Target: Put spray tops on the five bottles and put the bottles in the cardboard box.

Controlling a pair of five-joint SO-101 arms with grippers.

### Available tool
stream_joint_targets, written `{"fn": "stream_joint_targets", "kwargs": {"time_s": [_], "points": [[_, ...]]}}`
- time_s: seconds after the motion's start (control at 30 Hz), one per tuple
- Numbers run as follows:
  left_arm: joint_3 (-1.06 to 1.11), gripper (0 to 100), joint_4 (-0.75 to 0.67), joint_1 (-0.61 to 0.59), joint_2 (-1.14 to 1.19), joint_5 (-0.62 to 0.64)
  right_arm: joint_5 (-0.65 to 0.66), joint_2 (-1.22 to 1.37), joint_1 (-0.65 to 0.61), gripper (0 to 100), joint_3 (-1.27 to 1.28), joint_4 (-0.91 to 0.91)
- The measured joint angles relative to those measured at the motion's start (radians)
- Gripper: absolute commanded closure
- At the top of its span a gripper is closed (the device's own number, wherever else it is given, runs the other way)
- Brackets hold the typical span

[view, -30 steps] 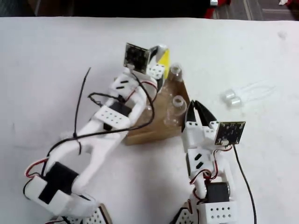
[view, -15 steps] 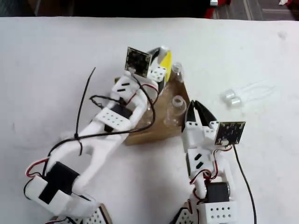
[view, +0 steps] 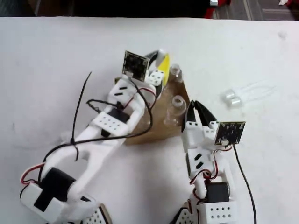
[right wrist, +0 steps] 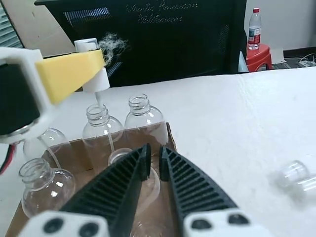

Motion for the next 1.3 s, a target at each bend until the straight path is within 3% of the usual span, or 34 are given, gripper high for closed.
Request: {"fn": "stream_joint_targets", "kwargs": {"time_s": [0.2,0.83,1.1,1.3], "points": [[0.032,98,-0.011,0.002,-0.008,-0.072,0.000,0.000,0.000,98.1,0.000,0.000],[0.100,98,0.002,-0.044,-0.034,-0.071,0.000,0.000,0.000,98.1,0.000,0.000],[0.100,85,0.002,-0.044,-0.034,-0.048,0.000,0.000,0.000,98.1,0.000,0.000],[0.100,87,0.002,-0.052,-0.034,0.003,0.000,0.000,0.000,98.1,0.000,0.000]]}}
